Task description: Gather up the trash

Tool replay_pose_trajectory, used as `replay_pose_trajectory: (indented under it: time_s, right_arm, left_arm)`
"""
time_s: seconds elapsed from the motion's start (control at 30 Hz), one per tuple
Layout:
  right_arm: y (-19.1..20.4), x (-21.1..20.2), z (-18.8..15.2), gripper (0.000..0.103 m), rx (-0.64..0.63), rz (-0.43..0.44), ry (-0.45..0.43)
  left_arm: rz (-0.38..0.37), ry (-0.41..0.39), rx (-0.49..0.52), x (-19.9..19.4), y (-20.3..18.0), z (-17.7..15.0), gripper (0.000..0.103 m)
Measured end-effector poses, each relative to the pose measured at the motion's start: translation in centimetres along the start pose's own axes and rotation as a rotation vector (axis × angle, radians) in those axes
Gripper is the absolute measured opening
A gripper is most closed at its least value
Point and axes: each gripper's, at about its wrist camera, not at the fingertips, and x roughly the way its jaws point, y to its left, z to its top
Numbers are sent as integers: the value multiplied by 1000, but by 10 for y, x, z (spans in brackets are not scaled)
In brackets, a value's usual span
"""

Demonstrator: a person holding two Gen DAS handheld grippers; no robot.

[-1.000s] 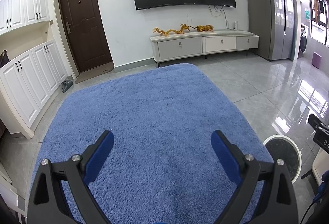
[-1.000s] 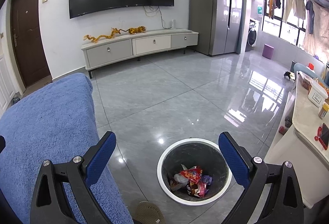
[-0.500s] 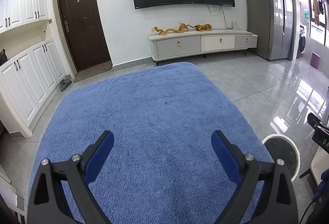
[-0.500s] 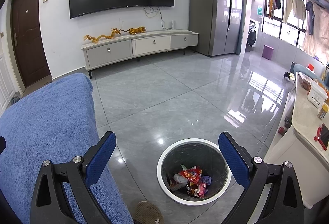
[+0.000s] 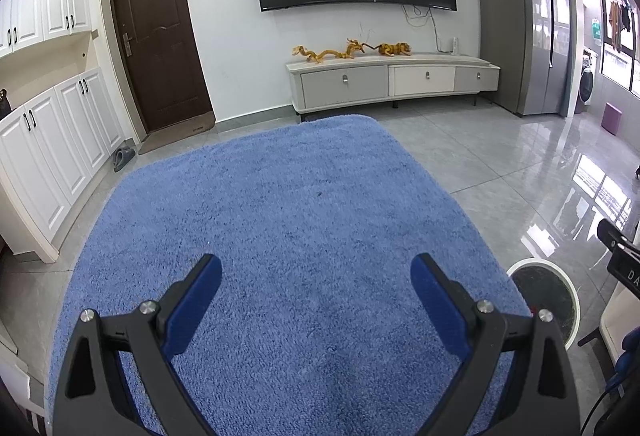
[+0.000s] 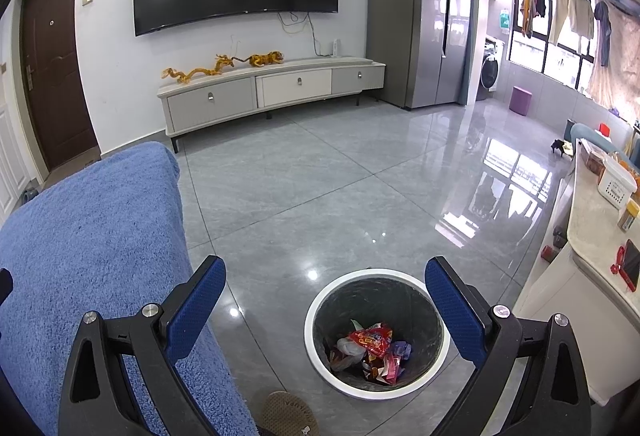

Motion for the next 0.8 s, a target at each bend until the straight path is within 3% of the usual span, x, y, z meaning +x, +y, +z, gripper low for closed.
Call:
replay_pose_trajectory:
  time_s: [0.8]
  right_arm:
    - [2, 0, 0, 99, -3, -2, 3]
  left_arm:
    - [-6, 15, -5, 8, 9, -3, 96]
